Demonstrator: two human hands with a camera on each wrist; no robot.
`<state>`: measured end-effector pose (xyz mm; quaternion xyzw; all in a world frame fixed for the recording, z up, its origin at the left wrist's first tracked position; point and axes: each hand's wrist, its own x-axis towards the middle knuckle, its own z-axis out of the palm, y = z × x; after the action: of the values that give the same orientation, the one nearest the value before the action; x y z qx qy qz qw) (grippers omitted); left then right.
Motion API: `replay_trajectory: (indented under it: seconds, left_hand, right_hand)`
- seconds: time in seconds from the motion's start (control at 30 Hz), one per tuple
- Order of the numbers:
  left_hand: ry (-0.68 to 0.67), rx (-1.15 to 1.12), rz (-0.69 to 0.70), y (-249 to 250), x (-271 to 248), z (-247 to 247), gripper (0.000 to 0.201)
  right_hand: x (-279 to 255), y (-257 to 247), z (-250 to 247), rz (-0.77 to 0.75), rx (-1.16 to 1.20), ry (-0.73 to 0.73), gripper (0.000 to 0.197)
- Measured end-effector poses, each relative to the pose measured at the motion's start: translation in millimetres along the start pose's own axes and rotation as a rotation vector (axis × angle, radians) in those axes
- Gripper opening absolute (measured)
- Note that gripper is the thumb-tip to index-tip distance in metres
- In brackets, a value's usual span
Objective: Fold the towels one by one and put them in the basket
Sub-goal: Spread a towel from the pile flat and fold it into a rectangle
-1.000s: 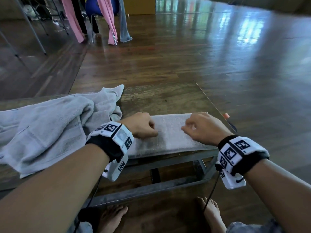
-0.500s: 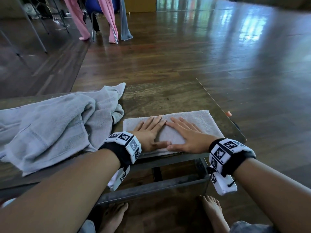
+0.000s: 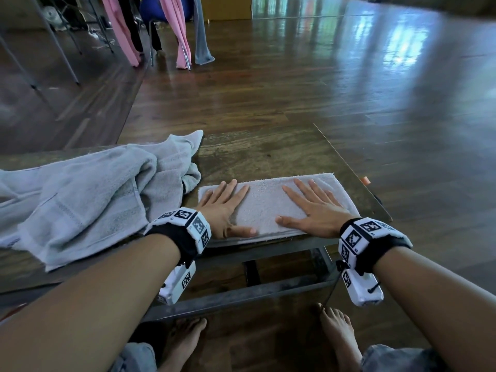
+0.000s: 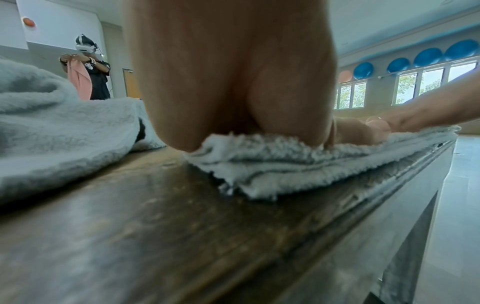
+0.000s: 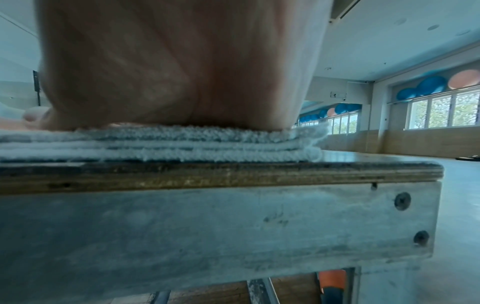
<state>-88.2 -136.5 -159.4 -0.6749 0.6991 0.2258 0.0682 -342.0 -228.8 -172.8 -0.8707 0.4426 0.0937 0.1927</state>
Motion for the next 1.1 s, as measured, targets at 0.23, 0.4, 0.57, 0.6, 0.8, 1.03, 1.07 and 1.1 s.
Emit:
replay_trajectory:
  seconds: [0.23, 0.4, 0.57, 0.6, 0.8, 1.03, 1.07, 1.1]
  left_hand:
    - [0.001, -0.022, -0.041, -6.4, -11.0, 0.5, 0.128]
    - [0.007, -0.036, -0.049, -6.5, -10.5, 0.5, 0.13]
    - [0.021, -0.059, -0.045, -7.0, -10.9, 1.9, 0.13]
    - [0.026, -0.063, -0.047, -7.0, -11.5, 2.5, 0.13]
    - [0.019, -0.027, -0.08, -1.9, -11.3, 0.7, 0.132]
    - [0.005, -0.048, -0.156, 10.5, -15.6, -20.3, 0.128]
    - [-0.015, -0.027, -0.175, 11.8, -15.7, -22.7, 0.126]
    - [-0.033, -0.002, -0.19, 12.7, -14.9, -25.0, 0.124]
  right_hand:
    - [-2.4, 12.6, -7.3, 0.109, -0.008, -0.02, 0.134]
    - [0.5, 15.9, -8.8, 0.175, -0.024, -0.01, 0.138]
    - [-5.2, 22.9, -13.6, 0.285, 0.022, -0.004, 0.135]
    - [-6.3, 22.8, -14.8, 0.297, 0.029, -0.009, 0.135]
    - [-12.7, 5.7, -19.1, 0.292, -0.093, 0.142, 0.133]
    - [-43.7, -55.7, -16.2, 0.151, 0.006, 0.23, 0.064]
    - [-48.5, -61.9, -11.9, 0.151, 0.023, 0.199, 0.06]
    - [-53.0, -65.8, -8.4, 0.15, 0.029, 0.184, 0.058]
